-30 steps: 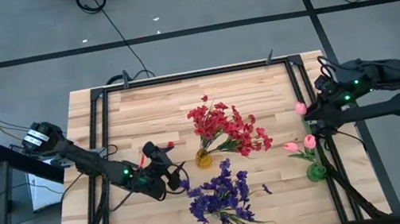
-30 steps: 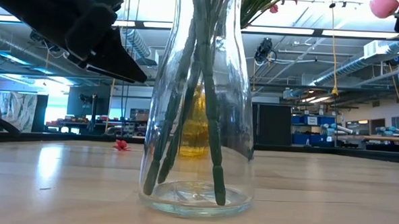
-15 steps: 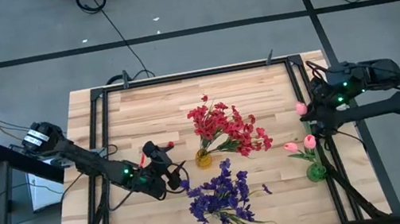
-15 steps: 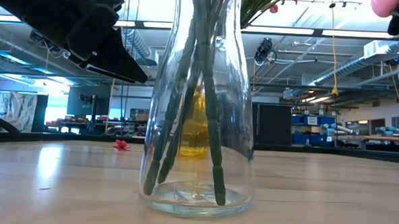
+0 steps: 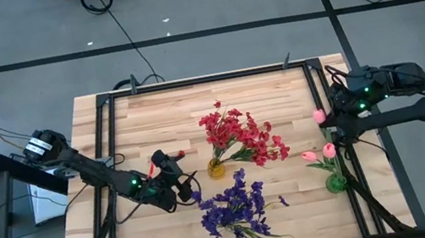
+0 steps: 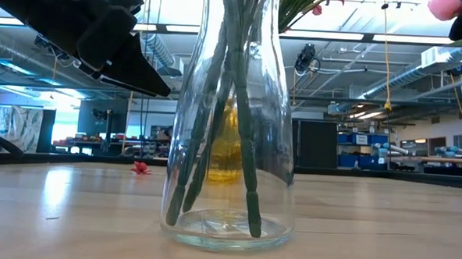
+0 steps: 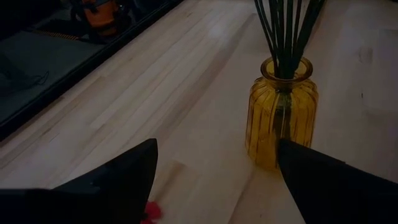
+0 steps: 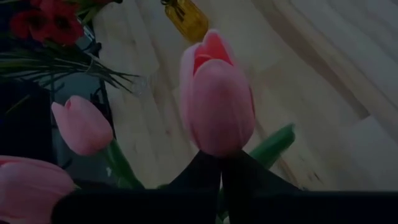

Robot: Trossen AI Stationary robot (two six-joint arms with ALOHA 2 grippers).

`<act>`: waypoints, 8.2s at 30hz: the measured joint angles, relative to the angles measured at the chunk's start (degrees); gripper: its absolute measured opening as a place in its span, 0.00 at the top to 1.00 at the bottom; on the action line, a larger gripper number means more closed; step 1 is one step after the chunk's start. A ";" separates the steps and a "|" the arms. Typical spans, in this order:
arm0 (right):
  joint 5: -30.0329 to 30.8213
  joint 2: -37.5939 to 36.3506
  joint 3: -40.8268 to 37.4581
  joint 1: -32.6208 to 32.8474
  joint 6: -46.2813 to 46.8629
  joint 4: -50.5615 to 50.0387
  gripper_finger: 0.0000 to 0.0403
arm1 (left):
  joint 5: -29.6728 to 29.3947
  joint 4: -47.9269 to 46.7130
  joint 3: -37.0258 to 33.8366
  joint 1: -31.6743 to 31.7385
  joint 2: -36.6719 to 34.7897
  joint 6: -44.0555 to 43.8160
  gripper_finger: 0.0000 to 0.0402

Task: Sort flowers into vase by color
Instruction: Put the pink tulip into the green vase, then return to Home Position

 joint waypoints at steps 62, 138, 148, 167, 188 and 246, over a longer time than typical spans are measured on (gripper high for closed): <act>-10.31 -10.83 2.19 -0.15 -0.76 2.87 0.99 | 0.31 0.31 0.00 0.00 0.02 -0.22 0.17; -42.59 -24.52 -4.64 -30.98 -27.42 -15.00 0.65 | 1.83 -3.07 0.00 0.00 0.02 -0.14 0.17; -37.41 -24.57 -1.12 -29.46 -27.75 -15.11 0.57 | 1.81 -2.86 0.02 0.00 0.02 -0.15 0.17; -26.65 -24.59 8.80 -26.13 -20.55 -15.12 0.48 | 8.84 6.49 0.07 -6.03 -2.70 8.72 0.17; 24.02 -24.37 13.35 -13.84 -18.87 8.88 0.48 | 16.90 -16.18 0.07 3.38 -36.04 36.62 0.17; 48.49 -31.67 -24.94 41.58 -5.75 30.87 0.63 | 32.46 11.34 -24.26 18.25 -48.78 32.35 0.17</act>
